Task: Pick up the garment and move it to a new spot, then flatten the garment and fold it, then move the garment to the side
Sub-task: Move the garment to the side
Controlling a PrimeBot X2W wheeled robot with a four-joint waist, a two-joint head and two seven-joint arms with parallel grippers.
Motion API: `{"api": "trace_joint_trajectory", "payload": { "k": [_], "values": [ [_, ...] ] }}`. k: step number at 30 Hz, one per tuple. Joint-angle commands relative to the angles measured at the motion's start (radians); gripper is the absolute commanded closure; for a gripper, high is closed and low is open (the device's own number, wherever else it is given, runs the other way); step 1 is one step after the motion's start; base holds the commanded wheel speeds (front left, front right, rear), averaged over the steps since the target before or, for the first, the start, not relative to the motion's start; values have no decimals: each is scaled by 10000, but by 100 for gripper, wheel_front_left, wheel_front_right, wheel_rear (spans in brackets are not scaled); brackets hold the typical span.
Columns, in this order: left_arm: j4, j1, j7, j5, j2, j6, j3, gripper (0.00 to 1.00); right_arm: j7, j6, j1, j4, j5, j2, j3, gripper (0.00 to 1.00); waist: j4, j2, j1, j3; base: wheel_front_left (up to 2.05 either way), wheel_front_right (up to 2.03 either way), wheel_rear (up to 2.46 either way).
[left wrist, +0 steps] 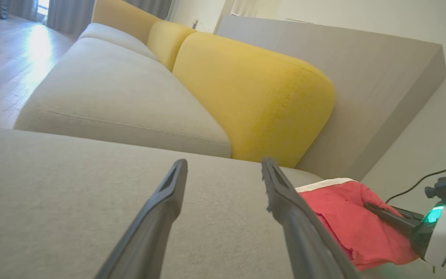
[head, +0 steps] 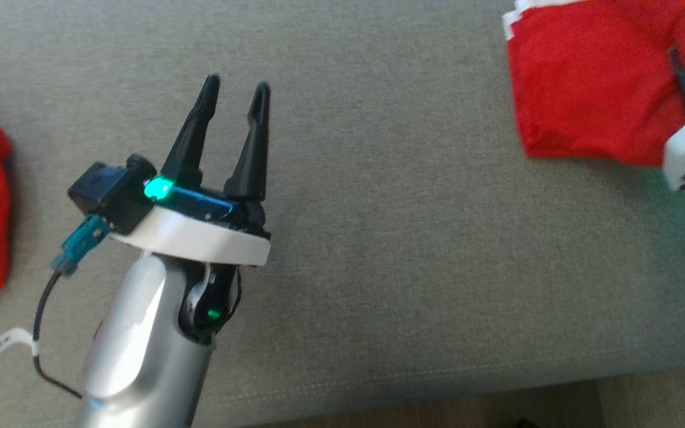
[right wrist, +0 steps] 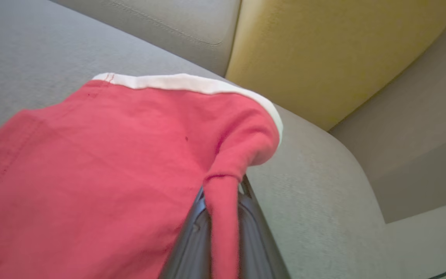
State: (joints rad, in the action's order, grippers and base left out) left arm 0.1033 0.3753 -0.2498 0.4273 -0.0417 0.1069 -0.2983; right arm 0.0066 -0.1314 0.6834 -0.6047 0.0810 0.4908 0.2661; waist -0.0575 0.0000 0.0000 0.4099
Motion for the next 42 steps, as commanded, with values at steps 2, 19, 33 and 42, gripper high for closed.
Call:
{"api": "trace_joint_trajectory", "payload": {
  "k": [2,19,33,42],
  "values": [
    [-513,562,-120,86,-85,79,36,0,22,7,265,383,84,456,-428,100,-388,0,0,429,0,0,0],
    [-542,1308,-120,-126,-85,167,-113,0,62,7,342,1275,-1494,-435,-3032,0,-720,0,0,1318,0,0,0],
    [-410,919,-120,261,-85,143,105,0,259,7,256,2048,-1268,-402,-3074,0,-217,0,0,334,0,0,0],
    [-443,257,-120,530,-85,-119,410,0,405,7,443,3006,-890,-545,-2389,0,349,0,0,-743,0,0,0]
  ]
}}
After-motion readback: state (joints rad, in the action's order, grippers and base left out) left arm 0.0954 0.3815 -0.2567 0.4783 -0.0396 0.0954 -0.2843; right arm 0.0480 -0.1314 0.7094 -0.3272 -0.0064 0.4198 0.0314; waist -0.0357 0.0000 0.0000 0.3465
